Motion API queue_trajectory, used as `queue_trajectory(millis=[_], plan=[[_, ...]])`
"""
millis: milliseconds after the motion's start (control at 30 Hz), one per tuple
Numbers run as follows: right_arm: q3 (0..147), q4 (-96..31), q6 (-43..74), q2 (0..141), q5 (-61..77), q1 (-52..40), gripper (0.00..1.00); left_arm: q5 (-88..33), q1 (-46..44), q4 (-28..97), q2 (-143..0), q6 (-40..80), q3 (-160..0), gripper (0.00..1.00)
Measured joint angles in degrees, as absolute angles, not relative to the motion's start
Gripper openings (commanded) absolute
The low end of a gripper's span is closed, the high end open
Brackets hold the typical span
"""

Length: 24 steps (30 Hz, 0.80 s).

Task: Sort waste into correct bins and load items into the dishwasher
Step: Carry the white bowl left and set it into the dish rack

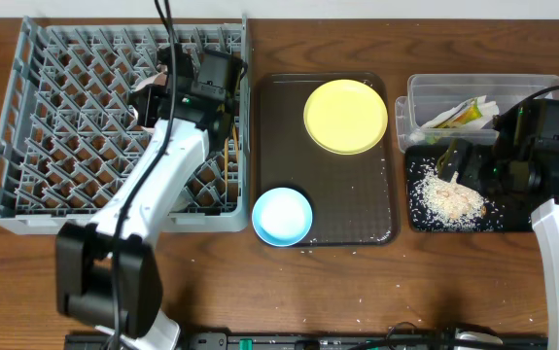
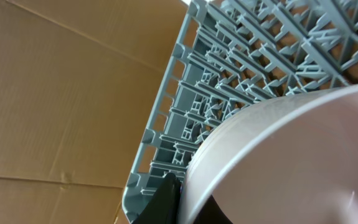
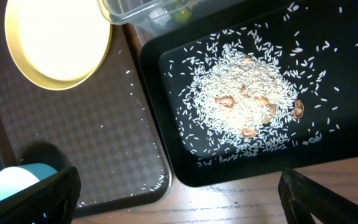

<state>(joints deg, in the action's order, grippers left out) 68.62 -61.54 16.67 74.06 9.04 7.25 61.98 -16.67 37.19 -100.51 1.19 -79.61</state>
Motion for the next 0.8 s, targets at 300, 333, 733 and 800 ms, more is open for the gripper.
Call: queue_trajectory(millis=[300,333,733,800], plan=[[68.6,-61.5,16.7,74.1,9.0,7.2,0.99,72.4,-16.6,34.1,-108.7,1.2,-79.4,0.08],[68.6,-61.5,16.7,74.1,9.0,7.2,0.99,72.7,-16.6,34.0,-109.1,1.2,-79.4,0.08],[68.6,-61.5,16.7,74.1,9.0,7.2,0.99,73.7,-18.5,34.0,-111.0,1.3,-79.4,0.09],[68.6,-61.6,16.7,74.1,9.0,7.2,0.99,73.6,-19.4,34.0,-111.0,1.3,-79.4,0.13]])
